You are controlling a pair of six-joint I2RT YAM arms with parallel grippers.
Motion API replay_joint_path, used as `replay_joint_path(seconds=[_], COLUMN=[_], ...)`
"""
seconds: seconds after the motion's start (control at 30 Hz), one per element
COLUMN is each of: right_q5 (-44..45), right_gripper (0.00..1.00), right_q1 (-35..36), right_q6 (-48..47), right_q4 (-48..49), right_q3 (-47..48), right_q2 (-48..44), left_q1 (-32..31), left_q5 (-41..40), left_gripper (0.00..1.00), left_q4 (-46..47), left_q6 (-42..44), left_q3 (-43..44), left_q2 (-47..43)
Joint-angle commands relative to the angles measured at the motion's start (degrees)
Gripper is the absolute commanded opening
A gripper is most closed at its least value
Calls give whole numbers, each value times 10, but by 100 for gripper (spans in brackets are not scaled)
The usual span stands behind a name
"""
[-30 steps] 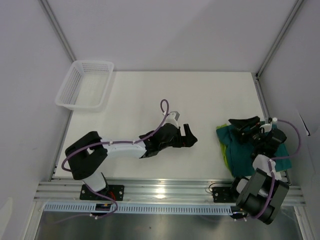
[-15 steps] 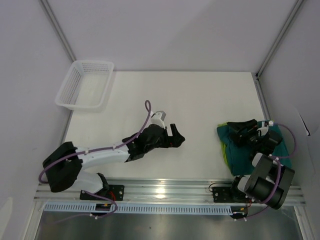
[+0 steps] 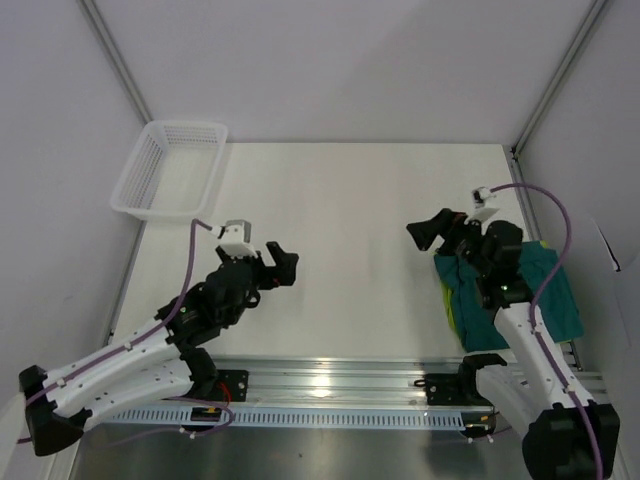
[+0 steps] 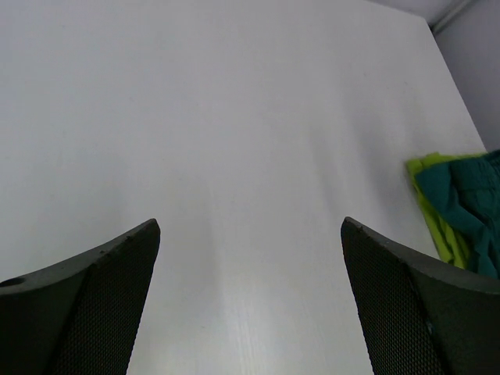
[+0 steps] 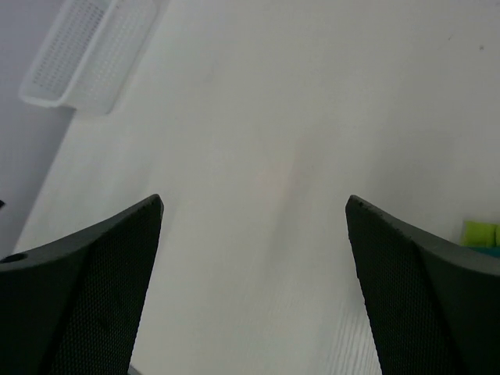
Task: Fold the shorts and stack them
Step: Neatly place the folded shorts to the corner
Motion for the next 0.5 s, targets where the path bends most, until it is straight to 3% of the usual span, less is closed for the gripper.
replay_joint_path(seconds=[0.0, 0.07, 0.1, 0.17, 0.37, 0.47], right_q5=[202, 335, 360, 382, 380, 302], right_gripper=[99, 99, 99, 99, 99, 100], right_q1=[147, 219, 272, 302, 316, 314], right_q6=[-108, -149, -156, -168, -139, -132], right_q4=[-25, -2, 12, 54, 130, 178], right_q3=[-11, -27, -48, -72, -124, -144], right_q2=[-18, -17, -16, -10, 21, 33], left_q1=[3, 4, 3, 3, 4, 4], left_q5=[-104, -121, -128, -140, -152, -151], left_gripper=[99, 99, 99, 99, 99, 99], left_q4=[-47, -42, -47, -46, -31, -6], left_q6=[59, 65, 59, 63, 80, 71], left_q3=[-48, -64, -85, -106, -148, -168], left_q2=[-57, -93, -104, -131, -157, -158])
